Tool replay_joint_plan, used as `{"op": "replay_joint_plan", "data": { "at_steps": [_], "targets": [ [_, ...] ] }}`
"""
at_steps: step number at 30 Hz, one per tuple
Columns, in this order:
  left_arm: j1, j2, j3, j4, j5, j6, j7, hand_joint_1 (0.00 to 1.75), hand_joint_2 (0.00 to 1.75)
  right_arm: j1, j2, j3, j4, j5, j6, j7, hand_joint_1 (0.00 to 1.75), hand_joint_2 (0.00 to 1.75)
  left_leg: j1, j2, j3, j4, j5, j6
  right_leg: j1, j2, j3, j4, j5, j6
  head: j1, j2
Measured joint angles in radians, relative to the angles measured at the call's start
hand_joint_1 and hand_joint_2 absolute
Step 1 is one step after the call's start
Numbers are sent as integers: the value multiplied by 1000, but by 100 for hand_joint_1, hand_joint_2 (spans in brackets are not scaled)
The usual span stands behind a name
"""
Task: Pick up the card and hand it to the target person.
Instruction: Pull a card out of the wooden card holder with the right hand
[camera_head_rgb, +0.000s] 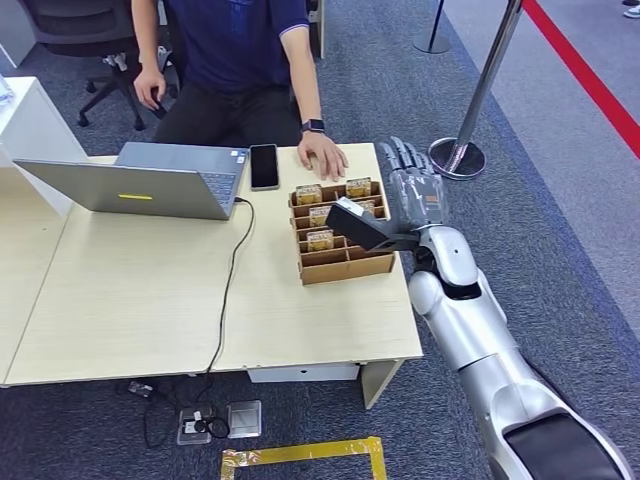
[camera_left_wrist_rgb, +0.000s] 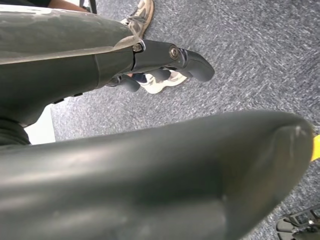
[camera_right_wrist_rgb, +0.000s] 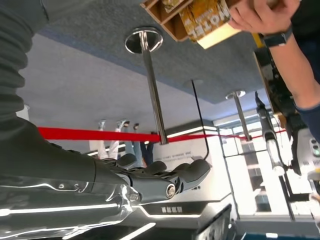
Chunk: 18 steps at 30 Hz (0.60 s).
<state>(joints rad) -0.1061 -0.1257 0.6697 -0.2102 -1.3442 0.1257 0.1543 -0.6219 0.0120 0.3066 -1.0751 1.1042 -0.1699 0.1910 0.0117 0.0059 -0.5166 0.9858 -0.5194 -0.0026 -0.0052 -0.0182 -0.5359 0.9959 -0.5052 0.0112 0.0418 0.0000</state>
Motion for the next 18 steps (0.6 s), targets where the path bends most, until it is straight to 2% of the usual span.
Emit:
{"op": "replay_joint_plan", "data": {
  "at_steps": [13, 17, 18],
  "targets": [
    [0, 0, 0, 0, -9, 0, 0, 0, 0, -7, 5, 0, 50, -32, 57, -6, 0, 175, 0, 0, 0, 0, 0, 0, 0, 0, 0, 0, 0, 0, 0, 0],
    [0, 0, 0, 0, -11, 1, -1, 0, 0, -7, 9, 1, 58, -41, 58, -9, 3, 175, 0, 0, 0, 0, 0, 0, 0, 0, 0, 0, 0, 0, 0, 0],
    [0, 0, 0, 0, -12, 1, -2, 0, 0, -7, 10, 1, 60, -41, 57, -9, 10, 175, 0, 0, 0, 0, 0, 0, 0, 0, 0, 0, 0, 0, 0, 0]
  ]
}}
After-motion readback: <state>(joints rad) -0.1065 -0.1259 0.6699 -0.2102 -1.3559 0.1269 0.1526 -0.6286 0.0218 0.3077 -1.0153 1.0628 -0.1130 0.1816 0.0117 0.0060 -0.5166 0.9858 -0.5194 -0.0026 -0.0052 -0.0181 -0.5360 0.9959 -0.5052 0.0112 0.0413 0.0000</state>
